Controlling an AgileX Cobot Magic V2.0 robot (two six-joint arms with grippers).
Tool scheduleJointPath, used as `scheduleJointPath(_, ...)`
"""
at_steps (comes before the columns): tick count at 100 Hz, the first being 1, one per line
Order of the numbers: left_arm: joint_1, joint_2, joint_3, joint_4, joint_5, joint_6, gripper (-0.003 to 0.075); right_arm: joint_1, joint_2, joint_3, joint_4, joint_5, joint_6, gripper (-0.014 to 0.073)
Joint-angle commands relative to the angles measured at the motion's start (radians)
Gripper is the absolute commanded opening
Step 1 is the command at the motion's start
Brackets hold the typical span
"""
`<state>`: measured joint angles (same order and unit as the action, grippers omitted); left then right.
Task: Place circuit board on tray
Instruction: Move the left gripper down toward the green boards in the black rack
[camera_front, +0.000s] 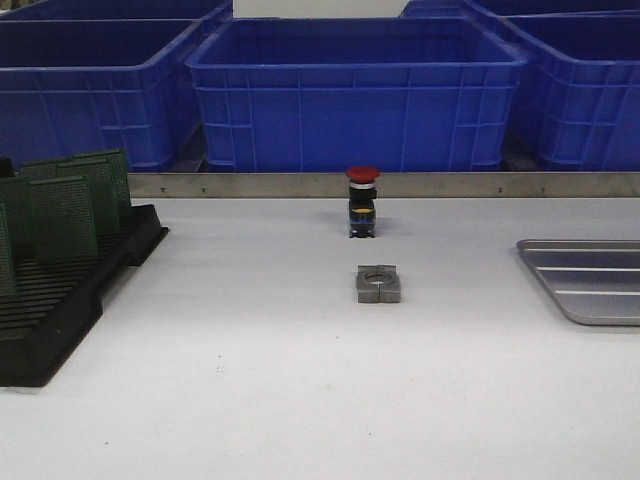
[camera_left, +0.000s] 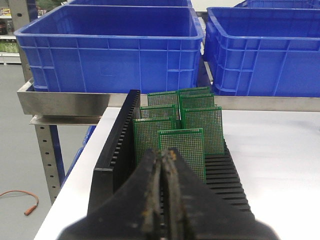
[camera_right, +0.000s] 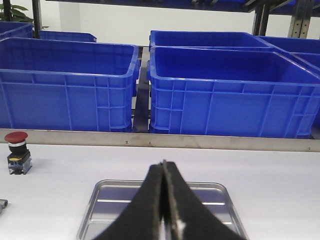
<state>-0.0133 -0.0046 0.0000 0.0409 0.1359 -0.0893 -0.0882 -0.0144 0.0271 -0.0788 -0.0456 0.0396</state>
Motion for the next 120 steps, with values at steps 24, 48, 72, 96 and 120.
scheduleJointPath(24,0.000,-0.031,0.049,-0.007,-0.096,-0.003,-0.0020,-0.005,-0.022,-0.013,-0.003,-0.072,-0.008,-0.0061)
scheduleJointPath(48,0.000,-0.031,0.049,-0.007,-0.144,-0.003,-0.0020,-0.005,-0.022,-0.013,-0.003,-0.072,-0.008,-0.0061)
scheduleJointPath(72,0.000,-0.031,0.049,0.007,-0.173,-0.003,-0.0020,-0.005,-0.022,-0.013,-0.003,-0.072,-0.008,-0.0061)
scheduleJointPath(96,0.000,-0.029,-0.050,0.007,-0.071,-0.003,-0.0020,-0.005,-0.022,-0.013,-0.003,-0.072,-0.008,-0.0061)
scheduleJointPath(120,0.000,0.079,-0.288,-0.005,0.211,-0.048,-0.0020,-0.005,-0.022,-0.013,-0.003,-0.072,-0.008,-0.0061)
